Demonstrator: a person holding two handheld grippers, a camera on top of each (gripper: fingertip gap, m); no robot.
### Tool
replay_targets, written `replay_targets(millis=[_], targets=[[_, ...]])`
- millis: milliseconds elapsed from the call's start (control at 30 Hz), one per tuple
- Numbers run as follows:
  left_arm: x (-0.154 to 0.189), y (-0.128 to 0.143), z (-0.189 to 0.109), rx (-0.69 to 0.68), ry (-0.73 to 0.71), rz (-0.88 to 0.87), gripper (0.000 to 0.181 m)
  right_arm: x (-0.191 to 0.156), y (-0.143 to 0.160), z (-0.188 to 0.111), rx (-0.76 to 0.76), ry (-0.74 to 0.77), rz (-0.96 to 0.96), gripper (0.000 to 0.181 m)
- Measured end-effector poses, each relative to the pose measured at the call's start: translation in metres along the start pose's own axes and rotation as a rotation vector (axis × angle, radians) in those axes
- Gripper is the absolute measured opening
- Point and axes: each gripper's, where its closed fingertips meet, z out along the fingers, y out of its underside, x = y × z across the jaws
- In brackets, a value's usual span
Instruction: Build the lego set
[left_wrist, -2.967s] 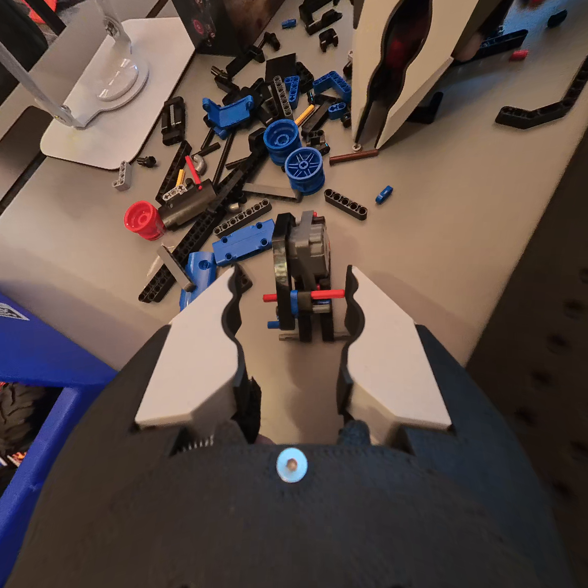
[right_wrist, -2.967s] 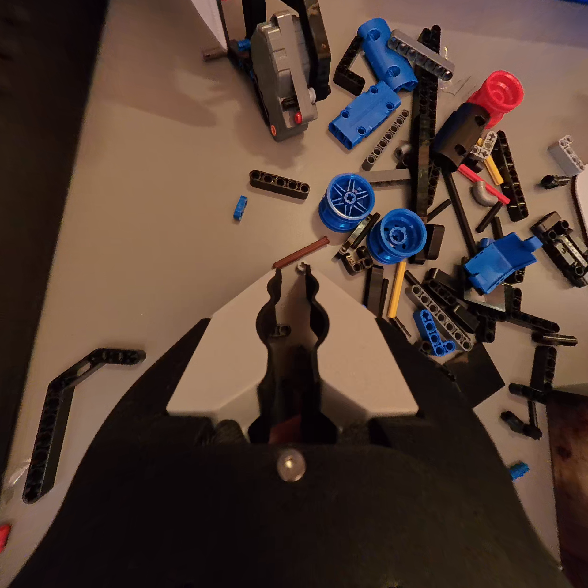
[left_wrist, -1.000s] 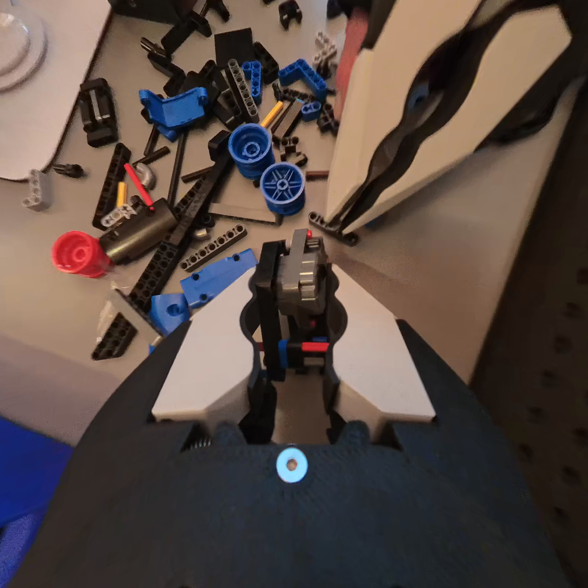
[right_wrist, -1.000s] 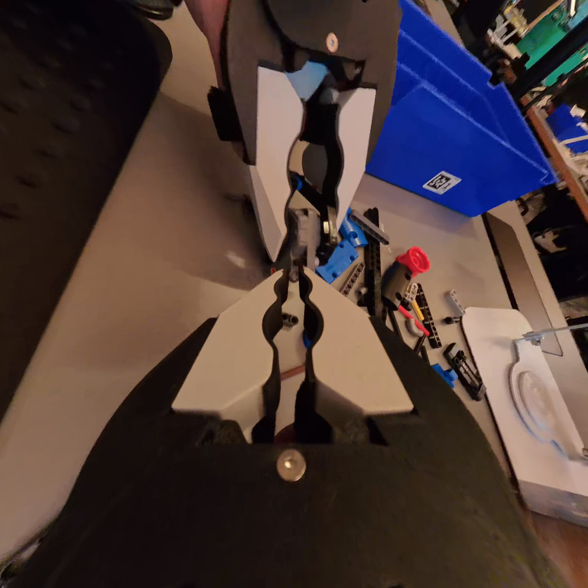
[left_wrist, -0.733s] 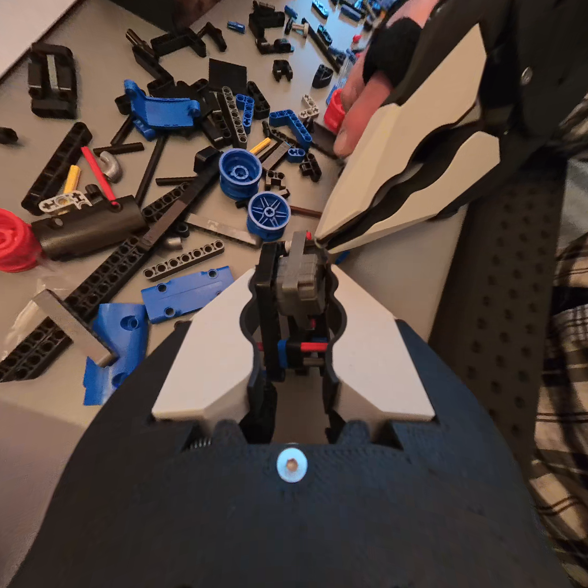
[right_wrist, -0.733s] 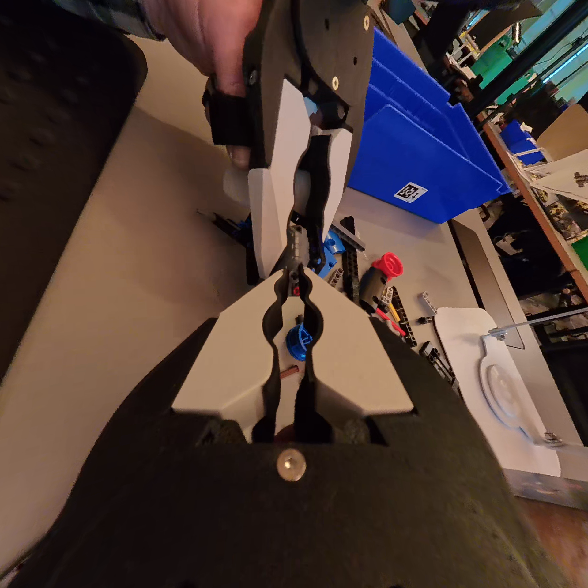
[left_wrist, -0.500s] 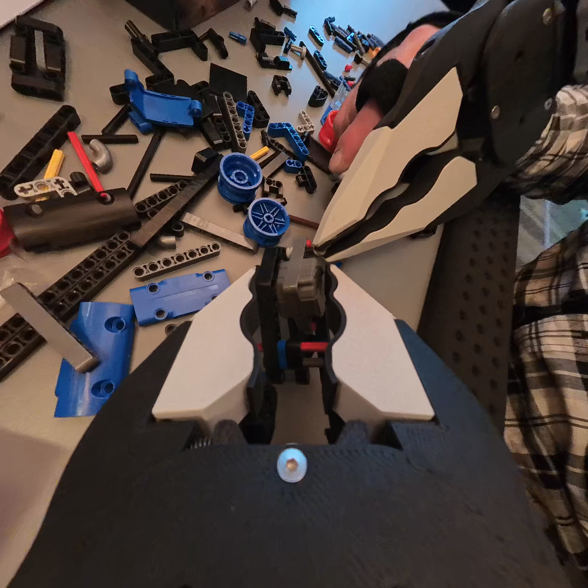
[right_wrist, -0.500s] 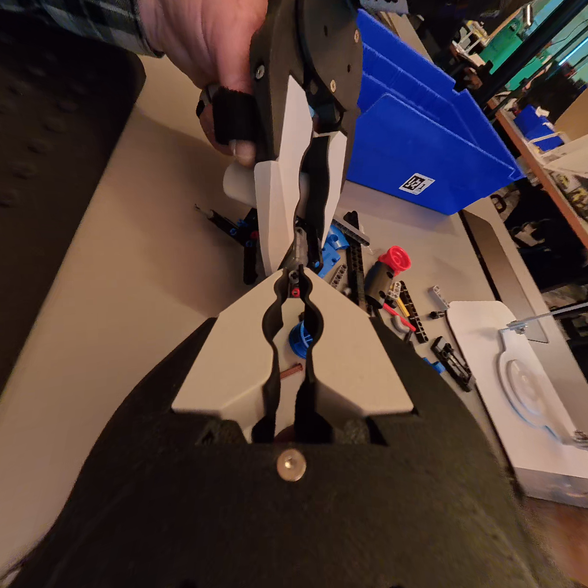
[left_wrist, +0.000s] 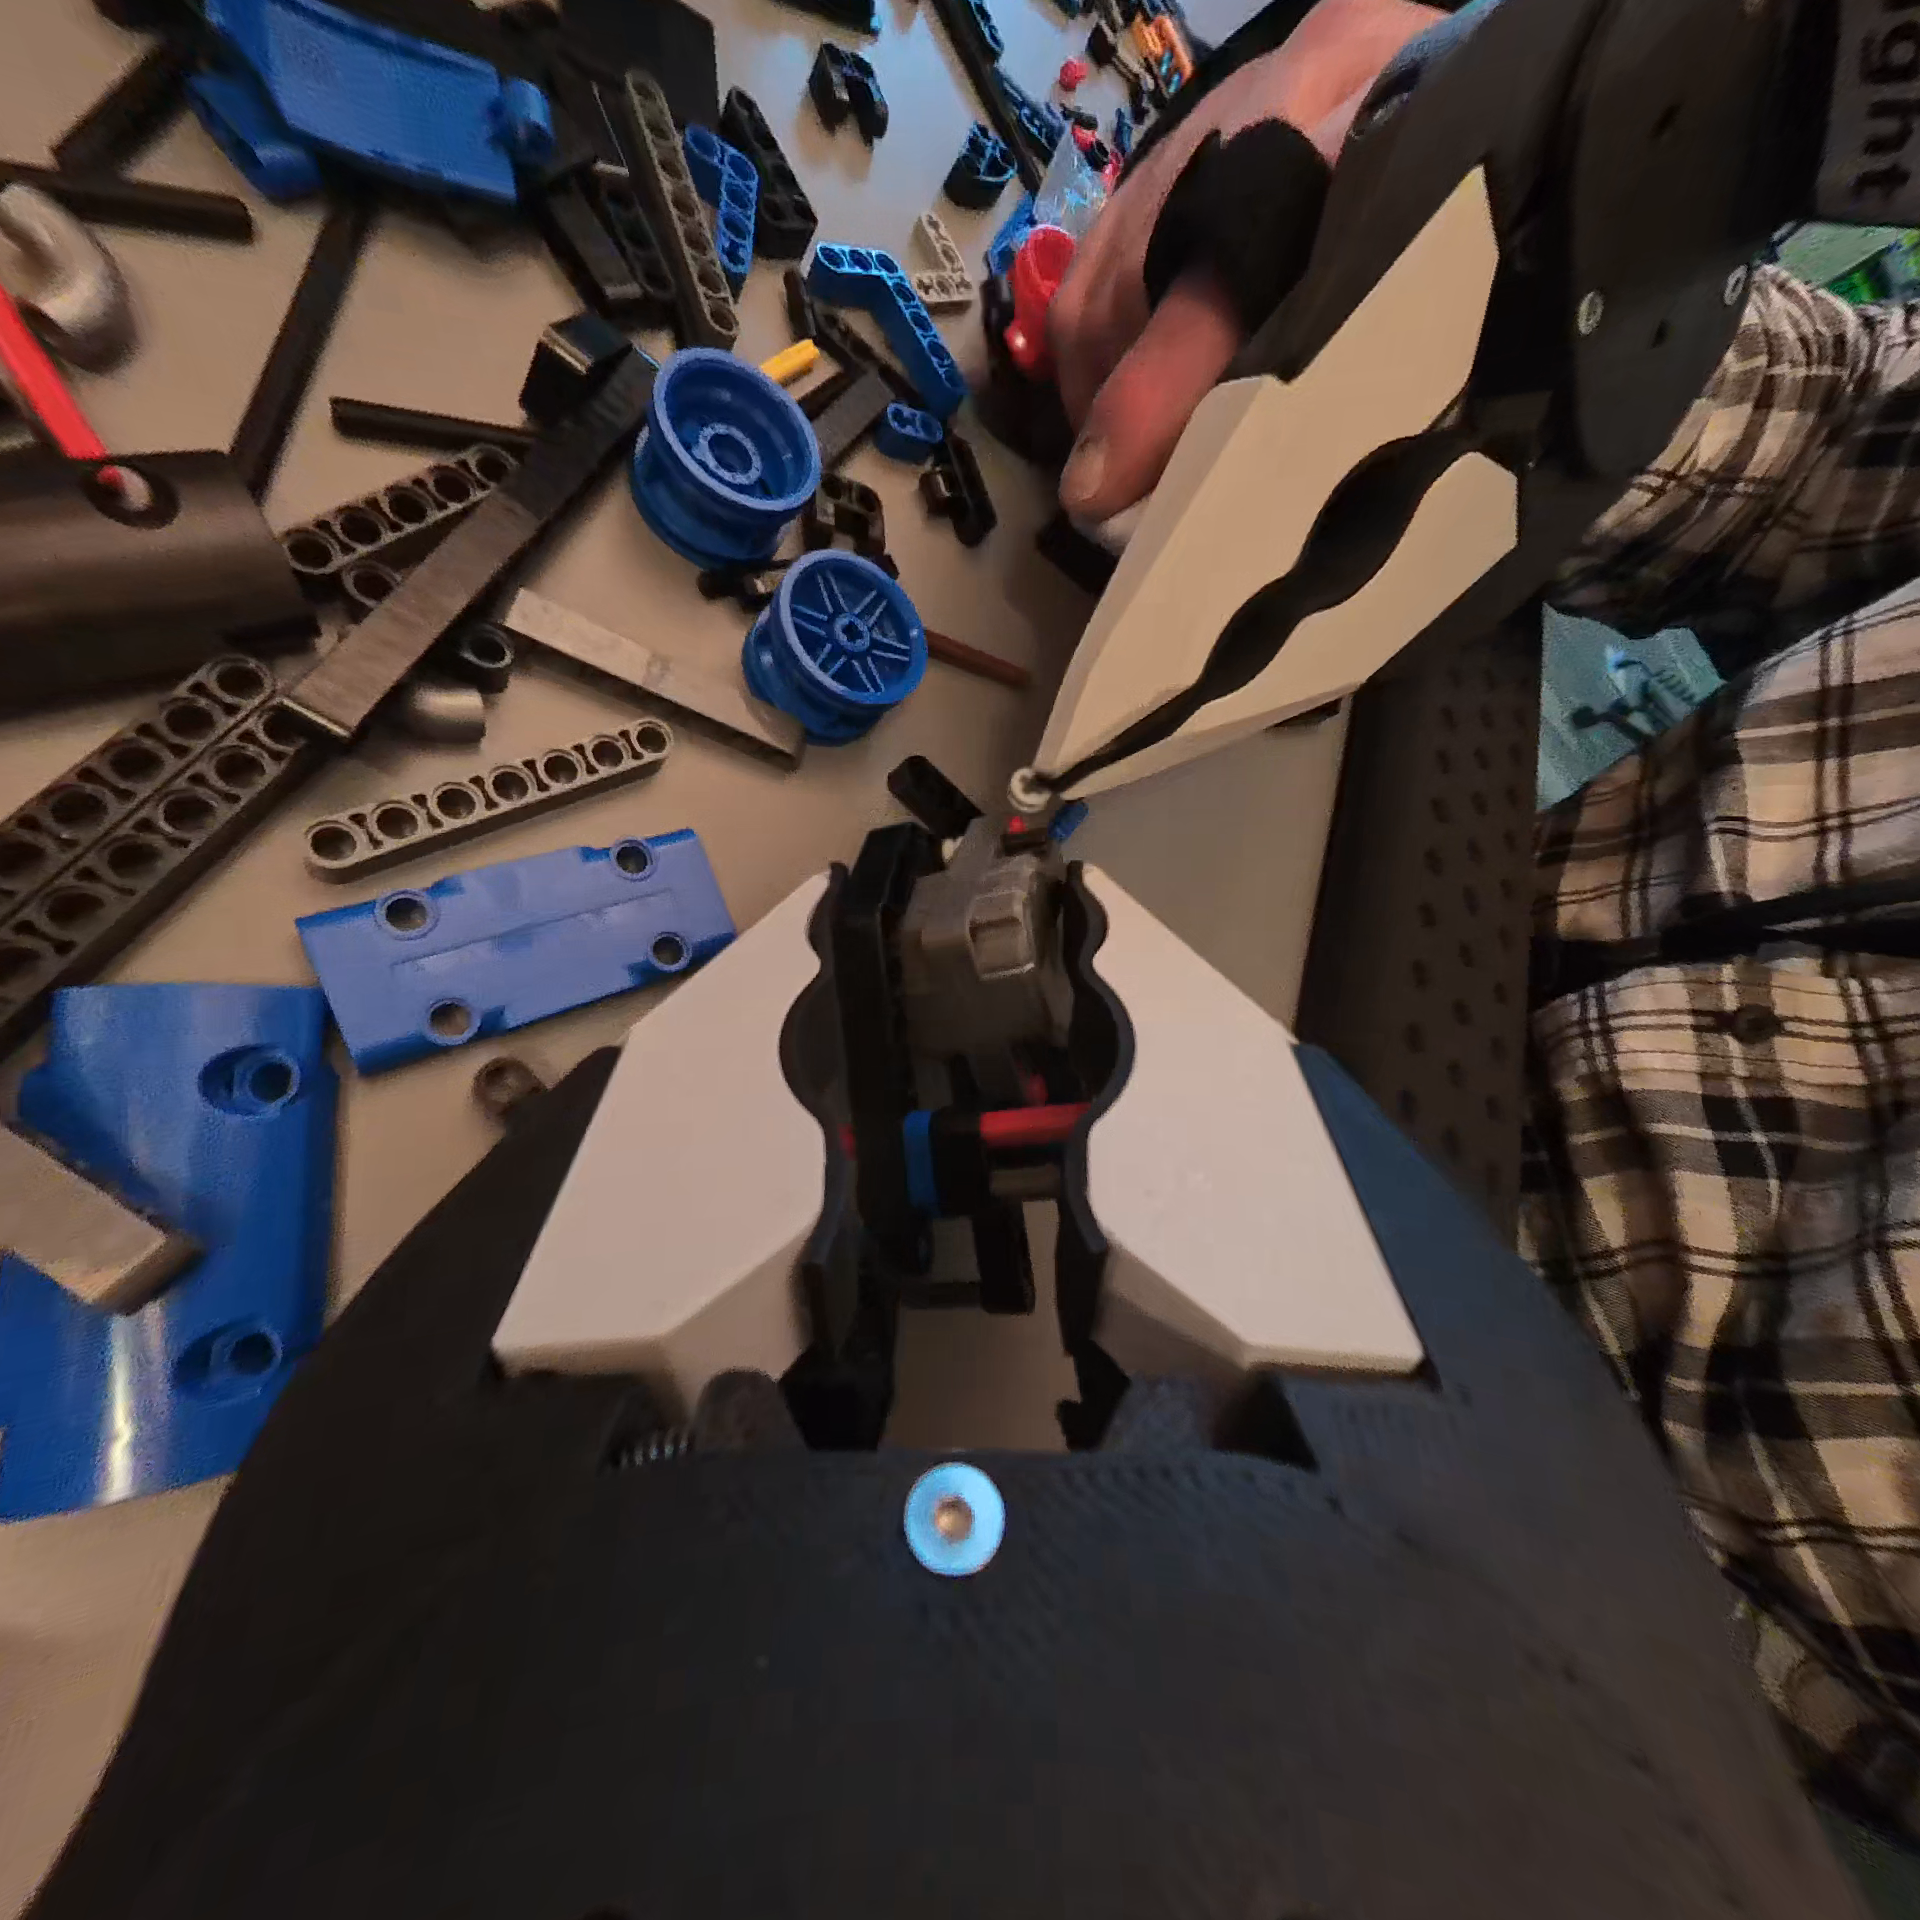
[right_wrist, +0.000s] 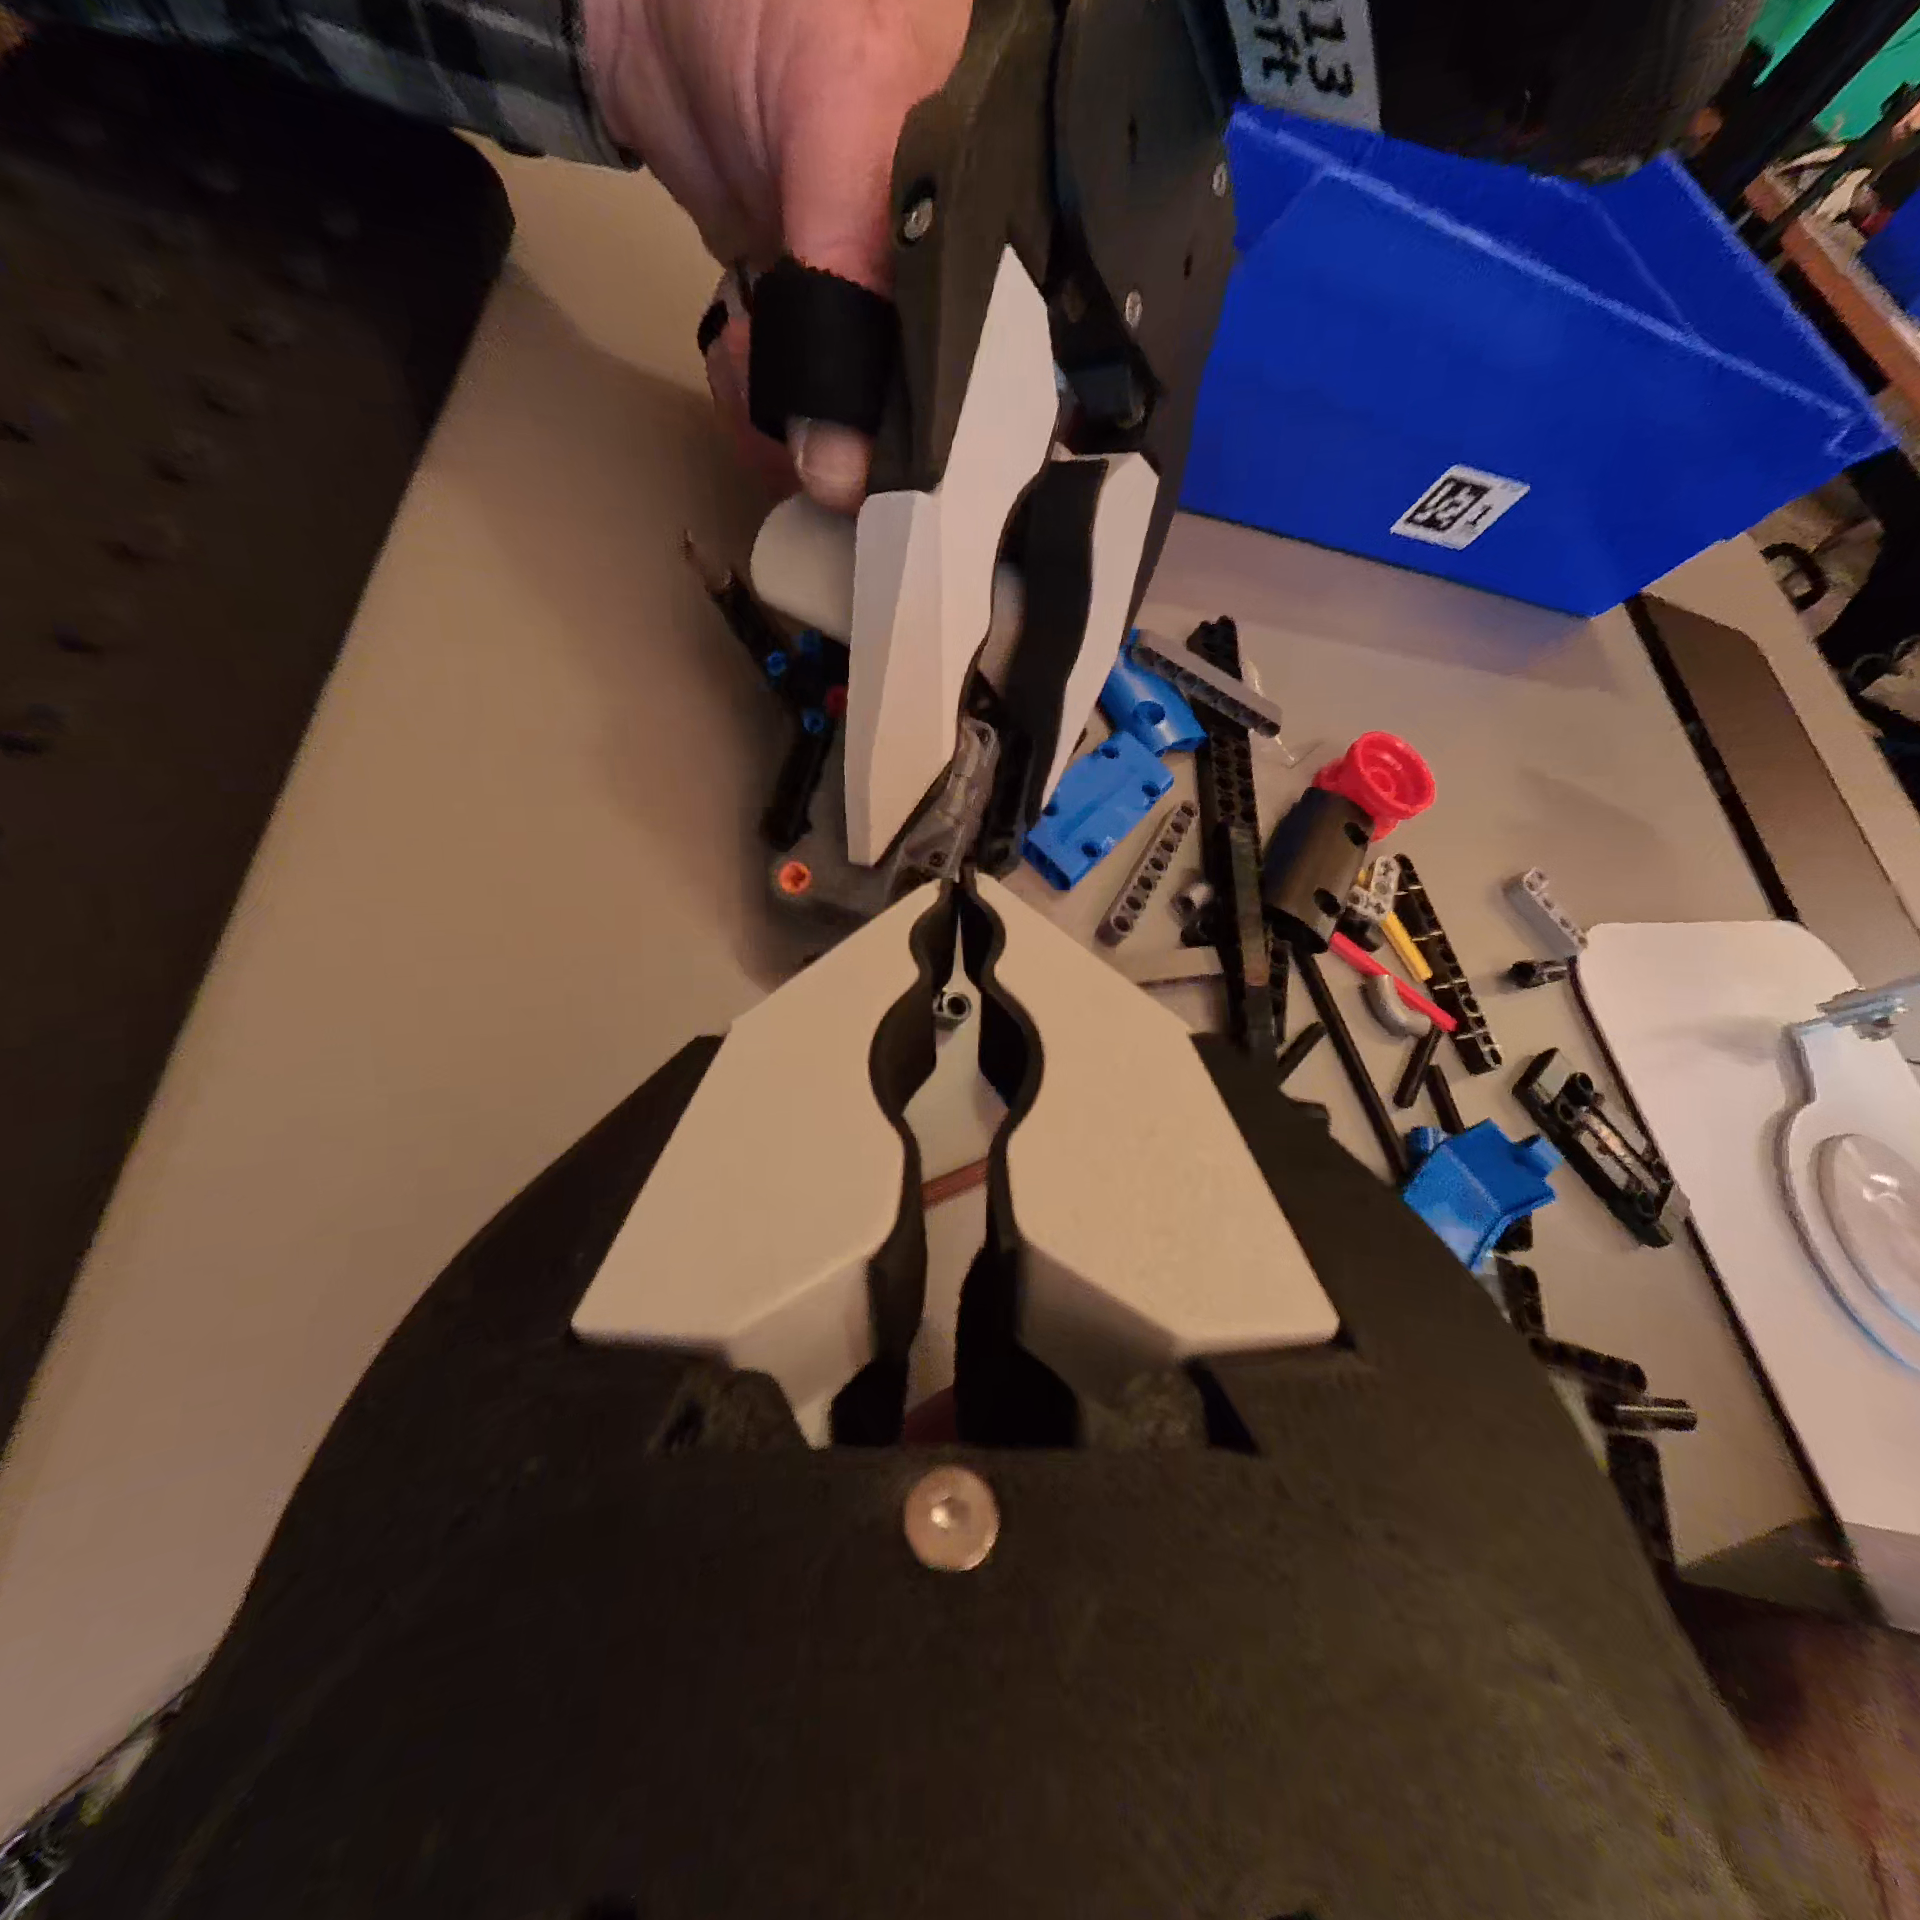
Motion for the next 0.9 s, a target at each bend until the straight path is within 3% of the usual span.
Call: replay_targets(millis=[333, 900], targets=[[-0.008, 0.002, -0.001, -0.033, -0.051, 0.073, 0.049, -0.006, -0.002, 0.003, 0.013, -0.041, 0.026, 0.0], [-0.007, 0.002, -0.002, -0.01, -0.022, 0.06, 0.047, -0.006, 0.0, 0.01, -0.006, -0.029, -0.04, 0.0]])
